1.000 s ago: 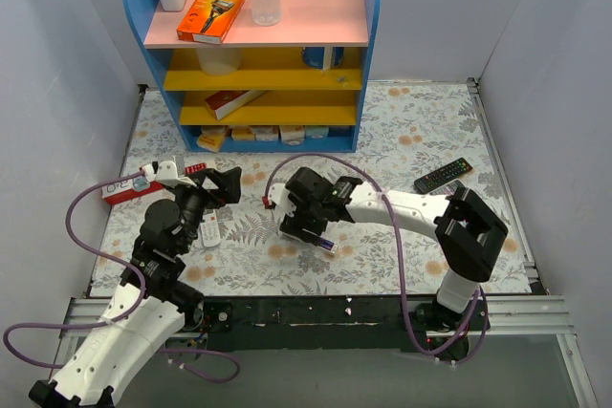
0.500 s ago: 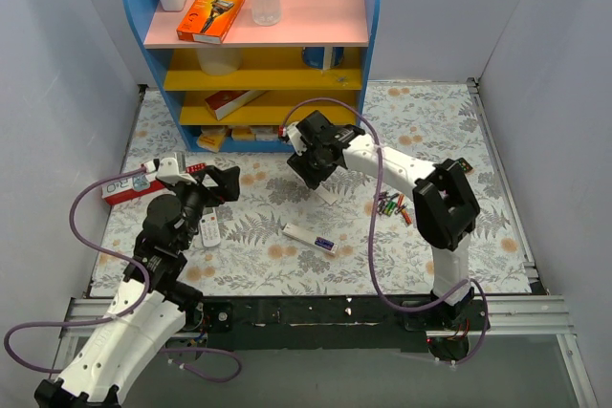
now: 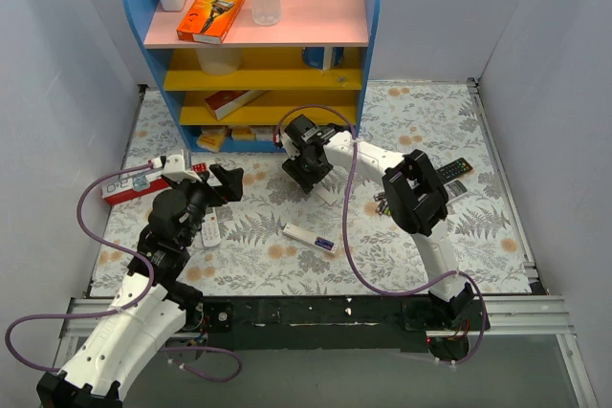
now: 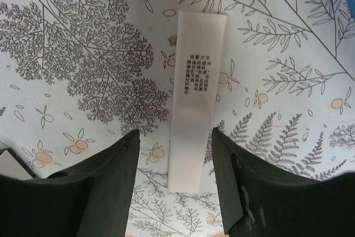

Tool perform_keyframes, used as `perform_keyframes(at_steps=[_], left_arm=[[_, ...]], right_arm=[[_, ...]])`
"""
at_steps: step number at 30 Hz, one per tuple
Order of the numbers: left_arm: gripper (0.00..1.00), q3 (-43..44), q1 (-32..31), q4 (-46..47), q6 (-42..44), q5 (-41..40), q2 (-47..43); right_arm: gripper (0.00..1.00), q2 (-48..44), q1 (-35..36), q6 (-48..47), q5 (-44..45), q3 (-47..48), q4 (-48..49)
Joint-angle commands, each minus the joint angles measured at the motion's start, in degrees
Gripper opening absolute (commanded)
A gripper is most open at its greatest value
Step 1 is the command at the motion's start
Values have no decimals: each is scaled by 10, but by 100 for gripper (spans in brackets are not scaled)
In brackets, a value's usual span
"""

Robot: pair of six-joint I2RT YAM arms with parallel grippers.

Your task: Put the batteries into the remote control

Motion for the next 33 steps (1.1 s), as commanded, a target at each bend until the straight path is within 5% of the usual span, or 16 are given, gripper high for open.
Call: perform_keyframes(at_steps=[1,12,18,25,33], left_arm=[[98,-3,5,5,4,7,-5],[98,-3,7,4,7,11,-5],[98,-3,9,4,8,13,-1],[98,-2,11,4,7,17,3],[98,-1,12,3,8,24,9]], right_arm=[[61,22,-5,2,3,36,-13],[56,66,-15,-15,-3,65,-14],[35,78,-14,-18,-17,53,-33],[15,7,-14,-28,-33,-55,-33],[9,-133,-6,-39,-74,-220,17]])
